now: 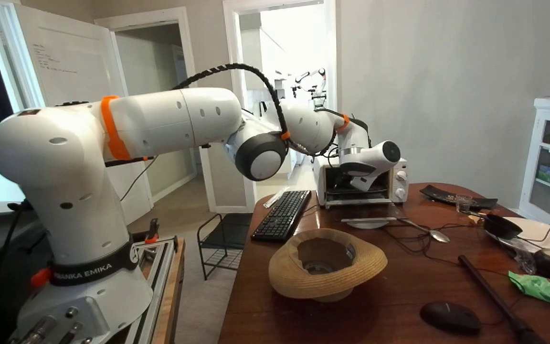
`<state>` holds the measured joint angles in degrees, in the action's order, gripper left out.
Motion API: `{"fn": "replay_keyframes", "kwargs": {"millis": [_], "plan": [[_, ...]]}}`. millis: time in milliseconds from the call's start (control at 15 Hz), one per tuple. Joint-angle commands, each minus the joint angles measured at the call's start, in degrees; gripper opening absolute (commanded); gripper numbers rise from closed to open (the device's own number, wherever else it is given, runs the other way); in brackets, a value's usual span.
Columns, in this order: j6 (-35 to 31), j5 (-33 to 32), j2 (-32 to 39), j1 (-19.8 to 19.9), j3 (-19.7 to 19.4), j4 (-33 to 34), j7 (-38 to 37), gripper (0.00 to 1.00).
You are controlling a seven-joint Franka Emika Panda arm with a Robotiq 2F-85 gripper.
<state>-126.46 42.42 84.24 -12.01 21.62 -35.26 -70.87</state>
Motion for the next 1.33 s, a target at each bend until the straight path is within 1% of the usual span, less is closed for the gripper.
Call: {"fn": "replay_keyframes", "kwargs": {"millis": [0, 333, 600, 800, 1067, 1267], "plan": [[1.87, -0.60, 0.18, -0.58, -0.53, -0.69, -2.09, 1.00], [5.06, -2.53, -0.83, 0.54, -3.62, -1.86, -4.18, 1.00], [4.33, -1.95, -0.95, 1.24, -4.45, -1.56, -3.31, 1.00], [2.72, -0.95, -0.61, 1.43, -3.71, -0.98, -1.98, 1.00], [-0.71, 0.74, 0.31, 0.87, -1.60, -0.41, 0.04, 1.00], [-4.34, 1.17, 0.84, 0.25, -0.21, 0.05, 1.88, 1.00]]}}
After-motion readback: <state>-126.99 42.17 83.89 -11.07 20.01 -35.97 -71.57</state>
